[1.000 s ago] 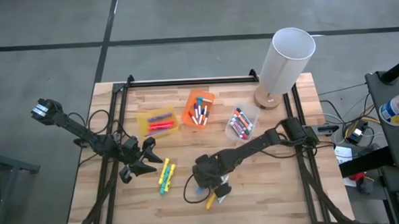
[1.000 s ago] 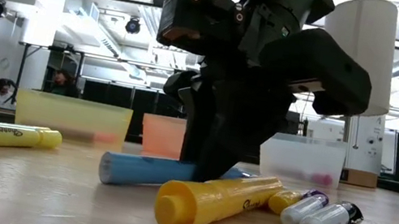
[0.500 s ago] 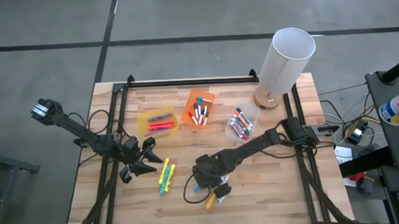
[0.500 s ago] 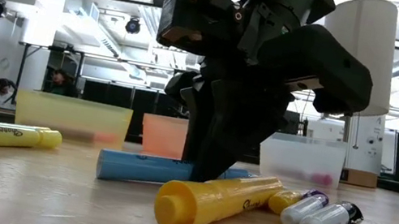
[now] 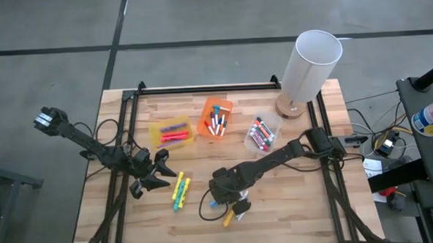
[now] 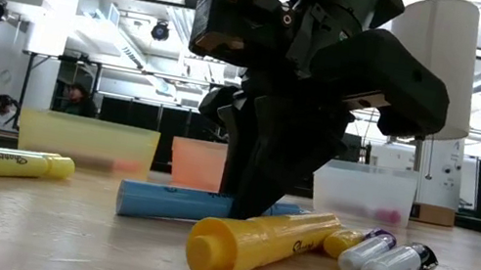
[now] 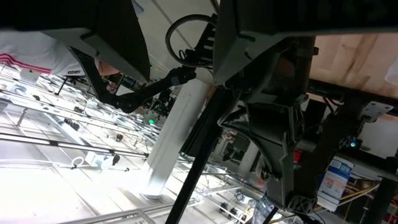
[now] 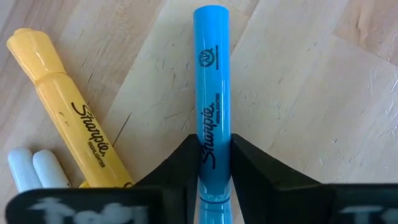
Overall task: Pick & Place Markers
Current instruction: Put the blue highlighter pen into the yellow bin, then put the yellow highlighter pen into the yellow bin
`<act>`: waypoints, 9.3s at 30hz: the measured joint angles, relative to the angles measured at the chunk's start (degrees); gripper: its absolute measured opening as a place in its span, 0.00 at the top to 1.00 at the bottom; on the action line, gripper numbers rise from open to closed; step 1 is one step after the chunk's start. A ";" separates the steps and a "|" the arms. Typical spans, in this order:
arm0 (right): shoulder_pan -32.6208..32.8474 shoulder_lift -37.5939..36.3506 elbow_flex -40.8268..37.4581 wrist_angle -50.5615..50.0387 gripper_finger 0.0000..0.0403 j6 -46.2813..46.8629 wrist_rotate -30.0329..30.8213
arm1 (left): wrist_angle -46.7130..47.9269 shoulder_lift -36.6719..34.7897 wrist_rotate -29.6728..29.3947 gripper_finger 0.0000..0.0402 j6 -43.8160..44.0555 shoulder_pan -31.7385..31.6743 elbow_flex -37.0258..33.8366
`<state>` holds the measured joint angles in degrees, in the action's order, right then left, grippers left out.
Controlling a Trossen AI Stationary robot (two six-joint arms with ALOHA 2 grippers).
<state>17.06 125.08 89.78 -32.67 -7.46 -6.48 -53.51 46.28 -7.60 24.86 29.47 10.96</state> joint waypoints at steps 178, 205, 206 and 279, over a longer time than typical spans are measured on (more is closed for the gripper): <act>-2.92 -8.68 25.09 -17.46 0.83 18.90 34.93 | 5.07 6.76 -27.07 0.58 -15.73 0.22 2.06; -2.80 -8.55 24.90 -10.75 0.83 14.86 31.36 | 5.27 13.87 -30.75 0.58 -14.91 0.04 10.07; -2.80 -8.55 24.84 -10.67 0.83 14.96 31.36 | 5.27 13.90 -30.75 0.58 -14.86 0.04 10.01; -2.29 -8.66 22.29 -19.98 0.41 16.07 30.32 | 52.21 -6.47 -31.89 0.59 27.47 -28.41 -3.73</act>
<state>14.76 116.42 112.06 -52.64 8.61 23.83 -1.30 39.81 -39.48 52.34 1.06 7.23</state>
